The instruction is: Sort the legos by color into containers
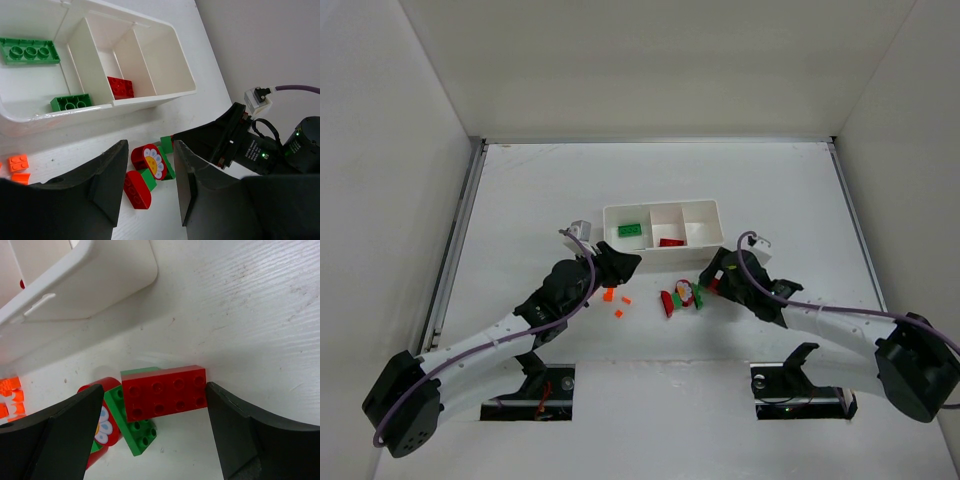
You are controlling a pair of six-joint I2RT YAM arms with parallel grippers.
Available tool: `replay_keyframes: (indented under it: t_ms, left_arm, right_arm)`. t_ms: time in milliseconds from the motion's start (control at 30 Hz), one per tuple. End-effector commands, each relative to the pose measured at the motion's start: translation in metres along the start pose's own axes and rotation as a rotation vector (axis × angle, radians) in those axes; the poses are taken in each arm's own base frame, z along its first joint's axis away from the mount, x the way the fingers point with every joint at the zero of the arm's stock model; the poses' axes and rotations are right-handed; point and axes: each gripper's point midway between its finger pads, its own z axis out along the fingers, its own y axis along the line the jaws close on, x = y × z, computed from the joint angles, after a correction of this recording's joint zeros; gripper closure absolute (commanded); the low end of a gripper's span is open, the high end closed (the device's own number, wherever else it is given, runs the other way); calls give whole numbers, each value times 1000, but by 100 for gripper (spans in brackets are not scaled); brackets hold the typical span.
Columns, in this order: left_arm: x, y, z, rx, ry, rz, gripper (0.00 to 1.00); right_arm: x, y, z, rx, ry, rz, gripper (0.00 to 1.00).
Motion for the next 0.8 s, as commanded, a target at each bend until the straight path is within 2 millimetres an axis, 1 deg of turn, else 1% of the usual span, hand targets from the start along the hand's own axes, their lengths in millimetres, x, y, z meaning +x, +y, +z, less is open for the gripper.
replay_keyframes:
  t_ms: [0,100,267,433,533,700,767]
  left_arm:
    - [-6,-12,-2,38,-15,-14,61]
    - [-7,-12,-2,37,-14,-13,61]
    - [-6,-14,-1,40,-12,-12,61]
    - [-6,-15,-1,38,-11,-13,61]
    - [-7,-16,-2,44,-14,-14,61]
    - [-6,-17,-4,45,-6,-19,61]
    - [-7,-19,-5,48,-7,-26,59]
  right_arm:
    - [-6,3,6,-23,-35,57,12]
    - [-2,-1,6,-11,-29,70,11]
    - [-4,-6,6,9,-44,79,10]
    - [-2,-1,12,-7,-43,95,16]
    - [-4,5,15,-39,-60,109,25]
    - [-15,7,12,-77,-121,148,46]
    - [-21,9,6,-103,-146,163,49]
